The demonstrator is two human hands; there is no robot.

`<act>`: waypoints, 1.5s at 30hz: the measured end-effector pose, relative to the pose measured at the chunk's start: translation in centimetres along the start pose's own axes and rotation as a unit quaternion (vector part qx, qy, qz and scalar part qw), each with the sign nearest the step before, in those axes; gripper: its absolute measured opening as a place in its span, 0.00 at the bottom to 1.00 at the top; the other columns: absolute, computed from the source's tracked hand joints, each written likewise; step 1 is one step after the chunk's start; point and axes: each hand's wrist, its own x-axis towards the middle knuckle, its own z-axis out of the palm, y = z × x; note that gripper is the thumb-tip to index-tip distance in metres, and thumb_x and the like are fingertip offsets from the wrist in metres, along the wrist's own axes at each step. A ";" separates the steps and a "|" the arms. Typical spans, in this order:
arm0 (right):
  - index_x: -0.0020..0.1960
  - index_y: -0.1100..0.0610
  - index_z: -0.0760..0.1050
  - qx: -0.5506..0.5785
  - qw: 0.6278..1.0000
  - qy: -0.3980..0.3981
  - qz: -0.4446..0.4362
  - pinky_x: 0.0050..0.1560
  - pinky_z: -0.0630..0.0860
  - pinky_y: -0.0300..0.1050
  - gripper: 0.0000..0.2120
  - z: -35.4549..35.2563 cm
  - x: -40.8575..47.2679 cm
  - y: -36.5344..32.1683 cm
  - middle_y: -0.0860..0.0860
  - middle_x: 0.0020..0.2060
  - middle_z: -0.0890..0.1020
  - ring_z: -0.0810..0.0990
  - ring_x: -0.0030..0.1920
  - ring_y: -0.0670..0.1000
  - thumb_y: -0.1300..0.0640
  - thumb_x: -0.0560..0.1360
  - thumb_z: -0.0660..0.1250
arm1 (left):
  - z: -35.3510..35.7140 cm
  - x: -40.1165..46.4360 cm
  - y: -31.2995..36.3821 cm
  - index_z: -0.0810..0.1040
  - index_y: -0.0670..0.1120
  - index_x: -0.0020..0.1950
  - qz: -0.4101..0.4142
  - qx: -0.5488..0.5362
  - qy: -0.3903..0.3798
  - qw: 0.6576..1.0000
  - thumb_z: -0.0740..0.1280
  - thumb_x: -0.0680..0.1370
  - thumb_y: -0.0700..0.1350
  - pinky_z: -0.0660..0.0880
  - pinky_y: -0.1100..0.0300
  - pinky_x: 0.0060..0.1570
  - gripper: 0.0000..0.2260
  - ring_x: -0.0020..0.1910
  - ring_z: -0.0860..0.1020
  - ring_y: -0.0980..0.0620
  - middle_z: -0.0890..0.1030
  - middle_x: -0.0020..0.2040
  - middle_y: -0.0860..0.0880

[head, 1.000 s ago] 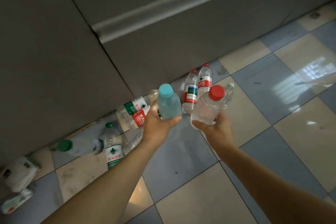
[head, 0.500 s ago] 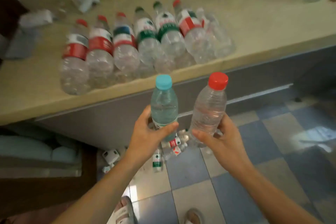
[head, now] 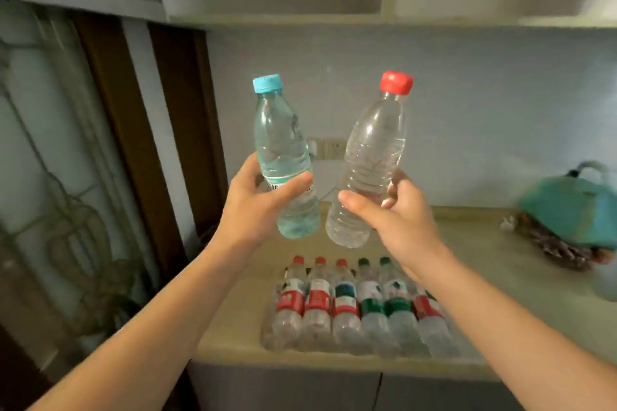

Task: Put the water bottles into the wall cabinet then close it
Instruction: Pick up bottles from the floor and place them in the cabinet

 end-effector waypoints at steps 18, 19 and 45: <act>0.58 0.37 0.78 -0.006 0.981 0.040 -0.188 0.53 0.84 0.60 0.15 9.2 34.8 -19.1 0.43 0.49 0.87 0.87 0.52 0.49 0.46 0.73 0.77 | -8.4 38.1 17.0 0.73 0.56 0.63 0.194 0.086 0.079 0.974 0.78 0.68 0.62 0.81 0.47 0.55 0.28 0.49 0.84 0.54 0.84 0.53 0.54; 0.58 0.37 0.78 -0.011 0.981 0.043 -0.188 0.52 0.84 0.58 0.16 9.5 36.6 -19.3 0.42 0.48 0.87 0.87 0.52 0.49 0.46 0.73 0.77 | -8.3 39.7 16.6 0.73 0.54 0.64 0.190 0.095 0.082 0.974 0.78 0.69 0.60 0.80 0.47 0.57 0.28 0.51 0.83 0.53 0.83 0.54 0.53; 0.62 0.51 0.76 -0.191 0.977 -0.027 -0.090 0.56 0.83 0.48 0.26 11.8 49.7 -16.4 0.48 0.50 0.85 0.85 0.51 0.48 0.57 0.68 0.83 | -8.9 51.6 10.8 0.77 0.56 0.54 0.115 0.267 -0.026 0.956 0.81 0.69 0.50 0.78 0.56 0.51 0.18 0.51 0.82 0.52 0.84 0.54 0.52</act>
